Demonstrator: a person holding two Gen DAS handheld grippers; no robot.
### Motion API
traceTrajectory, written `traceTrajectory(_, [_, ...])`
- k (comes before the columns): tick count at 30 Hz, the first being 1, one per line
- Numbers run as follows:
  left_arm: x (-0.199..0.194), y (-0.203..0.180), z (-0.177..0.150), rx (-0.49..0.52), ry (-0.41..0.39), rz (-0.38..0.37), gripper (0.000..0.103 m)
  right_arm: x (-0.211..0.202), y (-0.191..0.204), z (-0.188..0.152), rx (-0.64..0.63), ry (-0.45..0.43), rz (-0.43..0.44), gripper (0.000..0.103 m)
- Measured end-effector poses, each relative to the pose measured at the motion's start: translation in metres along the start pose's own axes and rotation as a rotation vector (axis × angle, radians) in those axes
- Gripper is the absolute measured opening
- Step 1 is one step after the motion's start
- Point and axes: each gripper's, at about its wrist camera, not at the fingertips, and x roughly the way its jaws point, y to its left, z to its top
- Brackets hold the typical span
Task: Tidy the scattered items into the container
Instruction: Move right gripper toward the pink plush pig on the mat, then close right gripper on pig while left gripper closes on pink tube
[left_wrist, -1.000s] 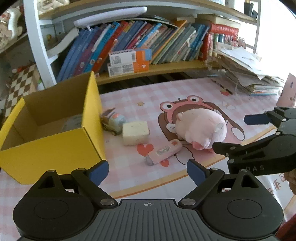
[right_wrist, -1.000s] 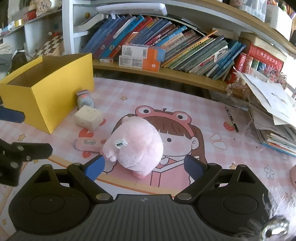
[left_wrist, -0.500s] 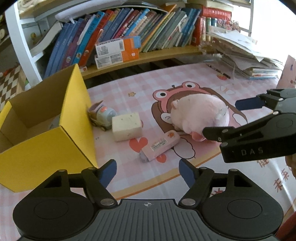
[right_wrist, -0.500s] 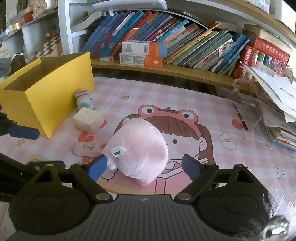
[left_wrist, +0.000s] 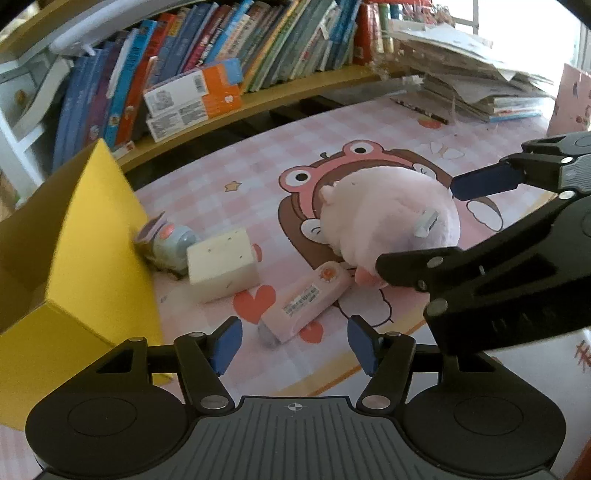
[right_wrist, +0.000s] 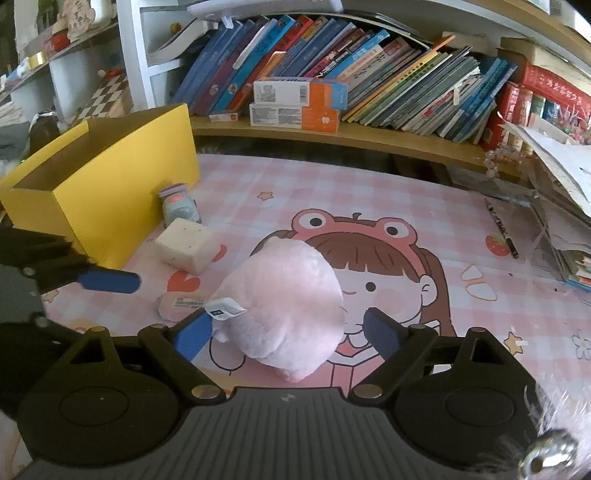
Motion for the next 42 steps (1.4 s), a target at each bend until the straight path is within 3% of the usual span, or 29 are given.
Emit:
traceTrajectory(6, [0.016, 0.006, 0.003, 0.010, 0.027, -0.003, 0.053, 0.007, -0.003, 0.002, 0.022, 0.014, 0.031, 0.090])
traceTrajectory(11, [0.022, 0.009, 0.005, 0.019, 0.015, -0.031, 0.051, 0.013, -0.007, 0.002, 0.052, 0.027, 0.052, 0.089])
traceTrajectory(14, [0.023, 0.009, 0.005, 0.008, 0.007, -0.051, 0.044, 0.014, -0.010, 0.001, 0.070, 0.033, 0.065, 0.088])
traceTrajectory(23, [0.019, 0.006, 0.002, 0.028, 0.020, -0.063, 0.024, 0.011, -0.008, 0.000, 0.078, 0.045, 0.088, 0.064])
traceTrajectory(27, [0.007, 0.009, -0.003, 0.009, 0.015, -0.063, 0.023, 0.005, -0.007, -0.001, 0.072, 0.044, 0.091, 0.058])
traceTrajectory(42, [-0.049, 0.013, -0.024, -0.052, -0.055, -0.051, 0.023, -0.030, -0.006, -0.010, 0.077, 0.022, 0.044, 0.055])
